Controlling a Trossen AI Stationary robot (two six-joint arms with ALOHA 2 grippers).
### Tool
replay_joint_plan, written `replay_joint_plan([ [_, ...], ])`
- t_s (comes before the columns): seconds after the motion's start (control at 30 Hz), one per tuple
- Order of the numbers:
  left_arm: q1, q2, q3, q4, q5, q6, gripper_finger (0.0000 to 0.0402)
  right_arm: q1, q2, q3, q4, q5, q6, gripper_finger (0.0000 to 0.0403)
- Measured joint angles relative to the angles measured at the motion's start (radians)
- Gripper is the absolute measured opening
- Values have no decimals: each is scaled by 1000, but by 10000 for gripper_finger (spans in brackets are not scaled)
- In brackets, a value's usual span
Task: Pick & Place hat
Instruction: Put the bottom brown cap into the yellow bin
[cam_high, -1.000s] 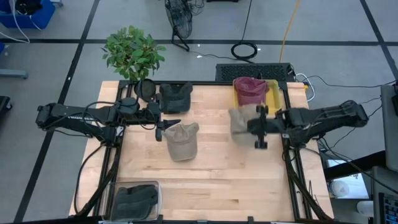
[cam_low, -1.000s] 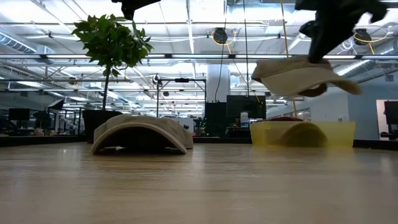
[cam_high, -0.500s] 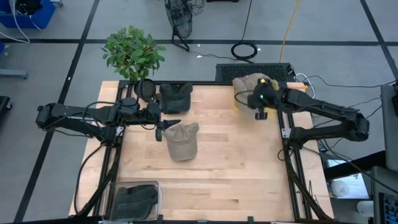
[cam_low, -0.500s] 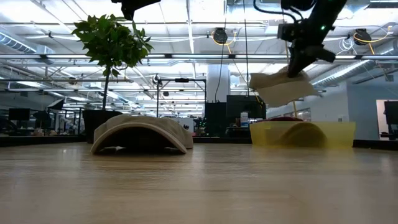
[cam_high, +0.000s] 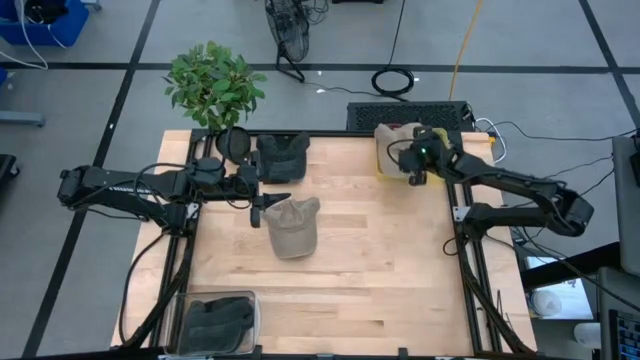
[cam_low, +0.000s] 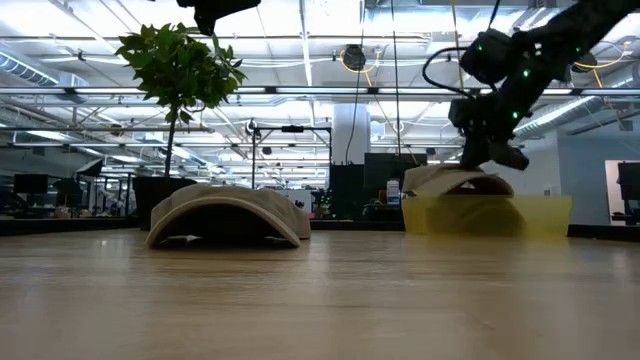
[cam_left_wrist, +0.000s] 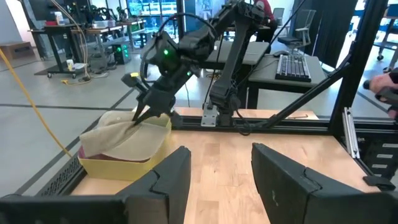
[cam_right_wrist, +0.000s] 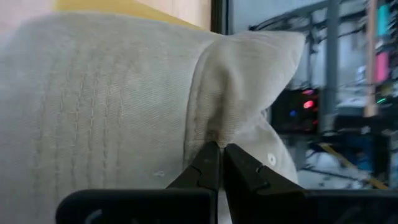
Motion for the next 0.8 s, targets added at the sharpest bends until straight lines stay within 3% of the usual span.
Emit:
replay_joint_plan([
  [0.13, 0, 0, 0, 0, 0, -8, 172, -1, 0, -55, 120, 32, -112, 4],
  [0.33, 0, 0, 0, -2, 0, -13, 172, -25, 0, -64, 150, 101, -108, 4],
  [0.57, 0, 0, 0, -17, 0, -14, 172, -32, -1, -64, 120, -54, 32, 4],
  [0.8, 0, 0, 0, -16, 0, -14, 172, -31, -1, -64, 51, -55, 218, 4],
])
